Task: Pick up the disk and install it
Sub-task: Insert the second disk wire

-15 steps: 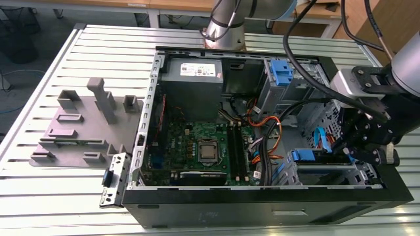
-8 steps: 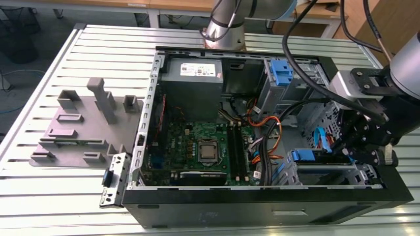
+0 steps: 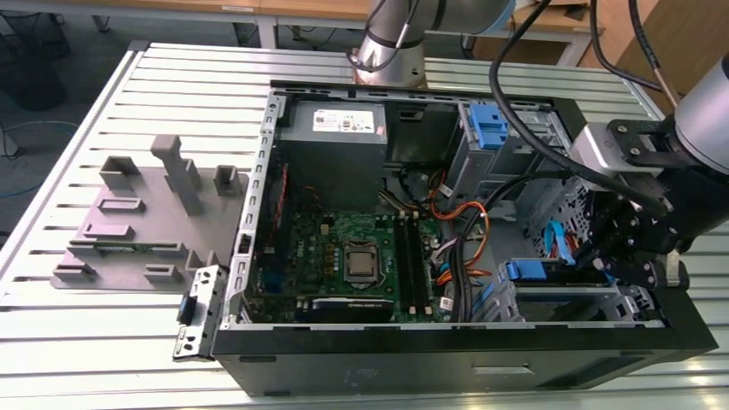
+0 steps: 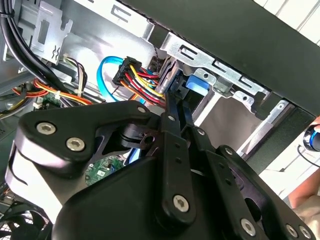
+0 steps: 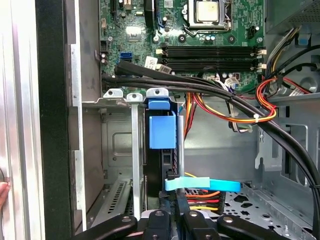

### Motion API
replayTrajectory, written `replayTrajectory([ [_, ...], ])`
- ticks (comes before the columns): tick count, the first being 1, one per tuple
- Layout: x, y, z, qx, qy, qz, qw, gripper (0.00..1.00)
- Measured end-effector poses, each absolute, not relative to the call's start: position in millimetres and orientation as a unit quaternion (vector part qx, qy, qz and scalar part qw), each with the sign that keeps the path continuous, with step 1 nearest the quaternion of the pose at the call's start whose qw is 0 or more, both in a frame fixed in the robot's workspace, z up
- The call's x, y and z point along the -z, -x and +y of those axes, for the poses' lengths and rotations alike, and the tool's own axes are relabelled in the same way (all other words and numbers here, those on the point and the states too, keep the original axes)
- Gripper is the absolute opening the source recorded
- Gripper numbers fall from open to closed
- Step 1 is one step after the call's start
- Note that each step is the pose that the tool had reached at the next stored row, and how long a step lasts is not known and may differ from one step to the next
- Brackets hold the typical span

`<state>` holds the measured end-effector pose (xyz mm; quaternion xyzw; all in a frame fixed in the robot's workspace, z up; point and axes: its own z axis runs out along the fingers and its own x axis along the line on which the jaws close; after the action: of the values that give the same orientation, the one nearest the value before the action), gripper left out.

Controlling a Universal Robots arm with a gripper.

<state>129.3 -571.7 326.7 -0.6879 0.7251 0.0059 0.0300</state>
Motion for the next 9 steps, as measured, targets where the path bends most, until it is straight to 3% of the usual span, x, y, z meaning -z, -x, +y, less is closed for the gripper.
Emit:
replayTrajectory([
  [2,-326.1,-129.3,-571.7,-0.006,0.688,0.725,0.030,0.18],
  [3,-326.2,-129.3,-571.7,-0.006,0.688,0.725,0.030,0.24],
  [9,-329.5,-129.3,-571.7,-0.006,0.688,0.725,0.030,0.24],
])
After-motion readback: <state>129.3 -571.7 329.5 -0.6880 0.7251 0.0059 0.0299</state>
